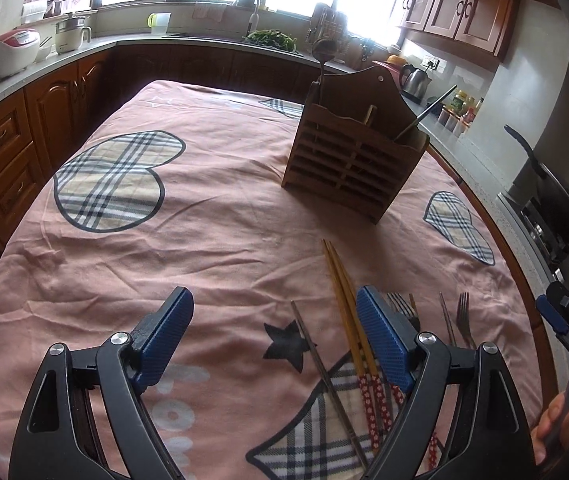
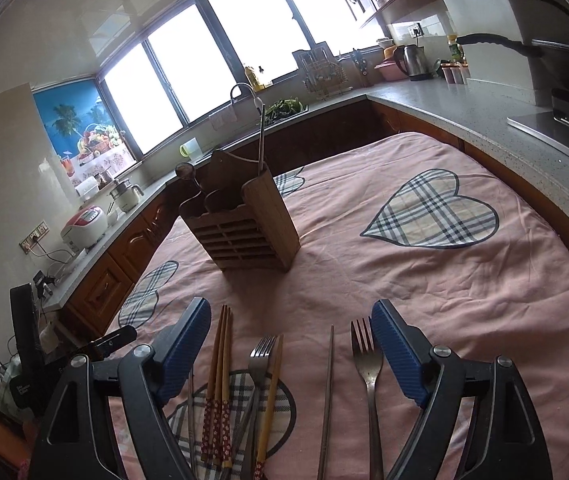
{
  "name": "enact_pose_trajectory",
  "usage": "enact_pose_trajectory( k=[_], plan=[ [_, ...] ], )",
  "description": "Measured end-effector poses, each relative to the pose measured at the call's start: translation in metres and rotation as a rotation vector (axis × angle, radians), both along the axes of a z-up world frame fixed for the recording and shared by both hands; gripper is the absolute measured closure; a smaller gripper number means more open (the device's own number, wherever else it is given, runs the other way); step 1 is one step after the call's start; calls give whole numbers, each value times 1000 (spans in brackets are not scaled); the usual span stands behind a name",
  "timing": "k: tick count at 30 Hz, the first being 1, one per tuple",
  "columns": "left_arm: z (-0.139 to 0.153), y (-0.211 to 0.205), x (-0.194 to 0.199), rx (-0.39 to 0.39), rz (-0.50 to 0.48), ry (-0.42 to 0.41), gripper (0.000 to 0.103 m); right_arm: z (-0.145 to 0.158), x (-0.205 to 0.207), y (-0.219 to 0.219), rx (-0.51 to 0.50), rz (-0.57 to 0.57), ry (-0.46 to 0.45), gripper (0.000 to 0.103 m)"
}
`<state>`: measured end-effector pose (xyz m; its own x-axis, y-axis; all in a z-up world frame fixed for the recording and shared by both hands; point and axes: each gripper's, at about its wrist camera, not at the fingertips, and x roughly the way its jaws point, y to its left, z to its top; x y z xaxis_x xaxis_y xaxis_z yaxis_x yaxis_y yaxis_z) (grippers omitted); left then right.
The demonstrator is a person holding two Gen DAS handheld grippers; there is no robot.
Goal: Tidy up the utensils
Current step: 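Move both open tools back down to the remaining utensils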
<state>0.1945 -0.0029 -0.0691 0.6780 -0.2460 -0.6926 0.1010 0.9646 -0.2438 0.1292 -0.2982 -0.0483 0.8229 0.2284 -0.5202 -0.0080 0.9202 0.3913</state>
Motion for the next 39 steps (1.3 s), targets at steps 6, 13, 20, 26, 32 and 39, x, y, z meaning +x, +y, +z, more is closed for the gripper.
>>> enact_pose_trajectory(
  k=[6,13,20,26,32,39],
  plan=[
    [-9,-3,-8,9,-3,19,17,-12,-12,0,-9,2,26,19],
    [-14,-7,-9,26,-5,39,17,-16,-11,5,-28,16,35,21],
    [-19,-9,-1,58,-8,62,17,-26,5,18,-48,60,86,40],
    [-29,-16,9,91,-27,99,20,-42,24,36,-74,118,156,64],
    [-36,-22,19,103,-43,134,35,-60,45,49,-89,150,219,78],
    [-49,-28,31,119,-65,182,43,-76,70,62,-118,177,279,81]
  ],
)
